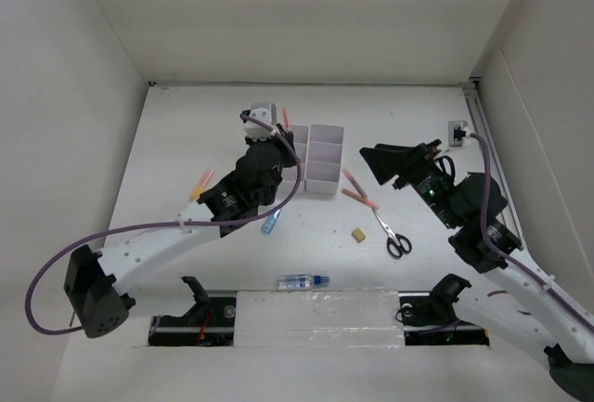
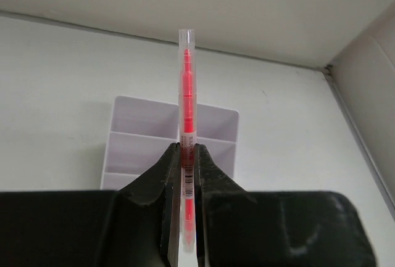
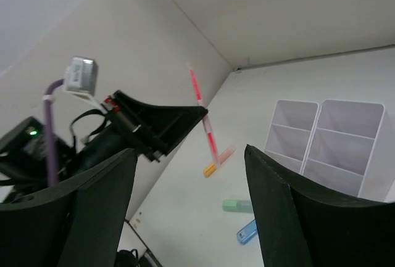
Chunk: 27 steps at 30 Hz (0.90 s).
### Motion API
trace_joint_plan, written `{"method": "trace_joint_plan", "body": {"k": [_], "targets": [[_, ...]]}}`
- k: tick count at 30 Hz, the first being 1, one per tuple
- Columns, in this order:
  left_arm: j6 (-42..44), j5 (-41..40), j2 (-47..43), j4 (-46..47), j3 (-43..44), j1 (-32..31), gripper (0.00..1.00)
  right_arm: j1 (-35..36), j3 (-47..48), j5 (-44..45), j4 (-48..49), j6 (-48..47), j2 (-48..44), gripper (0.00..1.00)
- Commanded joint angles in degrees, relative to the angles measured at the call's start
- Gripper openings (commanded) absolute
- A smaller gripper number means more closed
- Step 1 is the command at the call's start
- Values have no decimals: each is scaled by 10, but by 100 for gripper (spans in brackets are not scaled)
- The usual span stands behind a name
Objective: Sort the stationery into containers
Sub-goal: Place the pen in the storage box.
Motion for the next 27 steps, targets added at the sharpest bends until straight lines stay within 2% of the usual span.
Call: {"method": "trace_joint_plan", "body": {"k": [1, 4, 5, 7, 11, 17, 20, 27], "targets": [[23, -54, 26, 163, -35, 37, 0, -4, -10, 8, -27, -17, -20, 77], [69, -60, 72, 310, -66, 77, 0, -4, -22, 13, -52, -22, -52, 77], [75, -60, 72, 310, -66, 77, 0, -4, -22, 13, -52, -22, -59, 77], [111, -60, 107, 385, -66, 91, 0, -4, -28, 26, -71, -22, -72, 77], [151, -47, 169, 457, -38, 105, 0, -9, -34, 37, -95, -29, -101, 78], [151, -29, 242, 479, 13, 142, 0, -9, -40, 37, -111, -29, -125, 78], [167, -29, 264, 505, 19, 143, 0, -9, -40, 42, -118, -34, -131, 78], [161, -4, 299, 491, 41, 148, 0, -9, -35, 48, -136, -34, -131, 78]]}}
